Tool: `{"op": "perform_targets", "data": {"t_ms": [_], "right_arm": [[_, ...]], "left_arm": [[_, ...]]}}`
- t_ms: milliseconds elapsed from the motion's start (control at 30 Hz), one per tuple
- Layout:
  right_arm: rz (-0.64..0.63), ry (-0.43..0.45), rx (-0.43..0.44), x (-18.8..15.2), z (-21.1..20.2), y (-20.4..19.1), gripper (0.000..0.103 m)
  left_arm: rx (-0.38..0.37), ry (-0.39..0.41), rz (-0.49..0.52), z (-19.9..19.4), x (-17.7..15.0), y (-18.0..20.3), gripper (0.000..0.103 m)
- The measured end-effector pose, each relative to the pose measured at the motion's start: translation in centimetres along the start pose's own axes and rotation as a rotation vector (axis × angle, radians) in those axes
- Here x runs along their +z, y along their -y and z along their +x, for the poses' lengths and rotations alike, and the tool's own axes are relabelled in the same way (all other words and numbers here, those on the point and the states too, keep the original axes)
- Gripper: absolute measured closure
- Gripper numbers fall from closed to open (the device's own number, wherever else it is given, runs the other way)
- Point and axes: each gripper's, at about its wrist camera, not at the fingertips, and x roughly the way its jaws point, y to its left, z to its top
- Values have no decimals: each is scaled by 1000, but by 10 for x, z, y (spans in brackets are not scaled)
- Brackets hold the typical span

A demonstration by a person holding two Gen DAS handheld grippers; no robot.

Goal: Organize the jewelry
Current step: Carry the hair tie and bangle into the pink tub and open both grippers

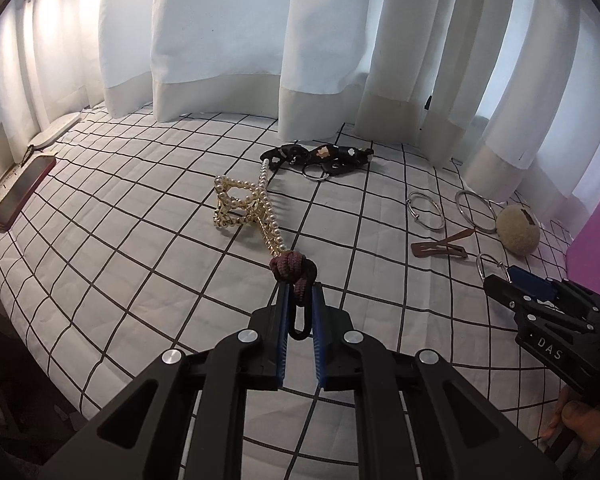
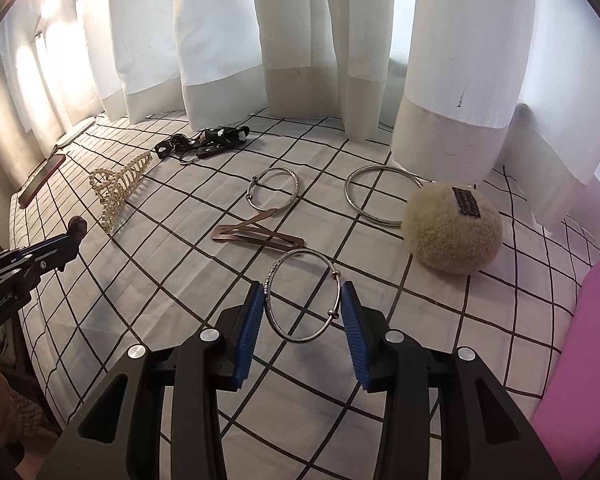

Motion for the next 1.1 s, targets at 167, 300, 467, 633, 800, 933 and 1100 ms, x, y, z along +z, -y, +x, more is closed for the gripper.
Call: {"op": "perform_targets", "data": {"t_ms": [167, 300, 467, 633, 800, 933, 1100], "right_arm": [[11, 4, -3, 0, -9, -2, 65], [26, 13, -12, 0, -20, -6, 65], [58, 35, -24, 6, -43, -11, 65], [108, 85, -39, 20, -75, -19, 65], [145, 146, -79, 34, -112, -25, 65], [184, 191, -127, 38, -144, -23, 65], [228, 244, -206, 38, -187, -10, 65]], "left_arm": [[-17, -4, 29, -6, 5, 5, 92], [-37, -7, 58, -13, 11, 5, 92], [-62, -15, 107, -25, 25, 9, 92], [-103, 16, 177, -53, 52, 16, 92], [-157, 63, 260, -81, 78, 26, 92], [-219, 90, 314, -97, 93, 38, 92], [-314, 110, 383, -111, 103, 66, 92]]}}
